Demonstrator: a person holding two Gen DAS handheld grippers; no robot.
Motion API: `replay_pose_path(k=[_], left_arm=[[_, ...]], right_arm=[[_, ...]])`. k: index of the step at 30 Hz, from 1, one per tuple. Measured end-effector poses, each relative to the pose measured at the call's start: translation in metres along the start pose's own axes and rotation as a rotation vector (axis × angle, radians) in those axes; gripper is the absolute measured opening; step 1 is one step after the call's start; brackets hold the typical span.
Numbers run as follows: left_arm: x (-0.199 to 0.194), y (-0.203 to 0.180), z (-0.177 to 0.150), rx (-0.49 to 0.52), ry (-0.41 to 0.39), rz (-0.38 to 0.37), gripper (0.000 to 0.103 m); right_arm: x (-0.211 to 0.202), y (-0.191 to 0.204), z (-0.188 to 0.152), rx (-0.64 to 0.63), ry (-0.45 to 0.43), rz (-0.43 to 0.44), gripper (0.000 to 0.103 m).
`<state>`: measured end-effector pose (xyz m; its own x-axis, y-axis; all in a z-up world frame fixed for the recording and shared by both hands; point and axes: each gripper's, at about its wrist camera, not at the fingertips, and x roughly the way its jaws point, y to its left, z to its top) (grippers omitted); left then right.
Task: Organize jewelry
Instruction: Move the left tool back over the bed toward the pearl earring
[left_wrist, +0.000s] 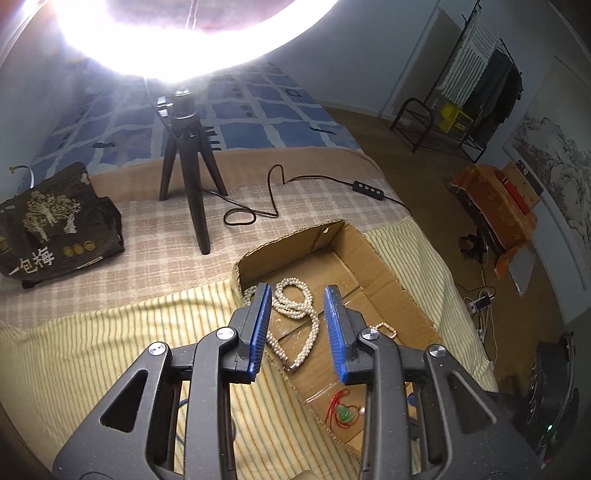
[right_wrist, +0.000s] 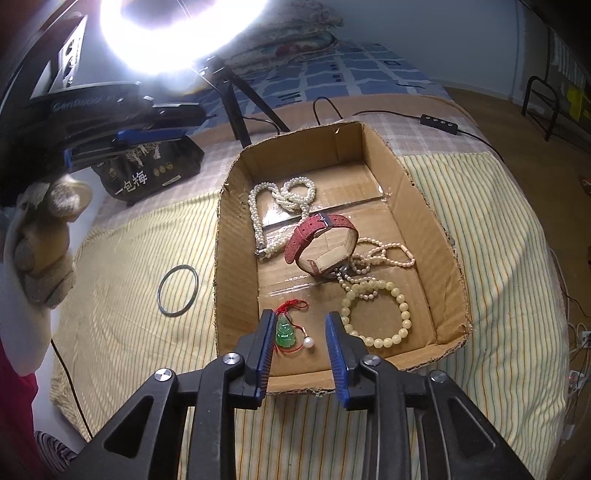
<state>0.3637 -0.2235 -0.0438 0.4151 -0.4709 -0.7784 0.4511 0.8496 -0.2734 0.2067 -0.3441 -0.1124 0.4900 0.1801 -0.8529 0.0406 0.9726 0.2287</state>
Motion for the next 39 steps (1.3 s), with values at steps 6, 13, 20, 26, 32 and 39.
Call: replay_pose_path(k=[6, 13, 20, 26, 32, 39], left_arm=[[-0.023, 0.005, -0.009, 0.011, -0.023, 0.032, 0.029], [-0.062, 0.019, -0.025, 0.018, -0.060, 0.081, 0.029], [-0.103, 0.040, -0.053, 0.011, -0.082, 0.125, 0.029], [-0.134, 0.055, -0.084, 0.025, -0.098, 0.165, 0.029], [-0.153, 0.074, -0.120, -0.007, -0.094, 0.175, 0.029], [-0.156, 0.088, -0.167, -0.025, -0.059, 0.179, 0.029]], right_arm=[[-0.013, 0.007, -0.001, -0.005, -0.023, -0.008, 0.037], [-0.027, 0.024, -0.001, -0.026, -0.047, 0.004, 0.043], [-0.030, 0.045, -0.001, -0.045, -0.058, 0.027, 0.053], [-0.026, 0.065, 0.002, -0.051, -0.054, 0.067, 0.054], [-0.018, 0.090, 0.004, -0.087, -0.043, 0.094, 0.054], [0.000, 0.112, 0.005, -0.093, -0.007, 0.132, 0.054]])
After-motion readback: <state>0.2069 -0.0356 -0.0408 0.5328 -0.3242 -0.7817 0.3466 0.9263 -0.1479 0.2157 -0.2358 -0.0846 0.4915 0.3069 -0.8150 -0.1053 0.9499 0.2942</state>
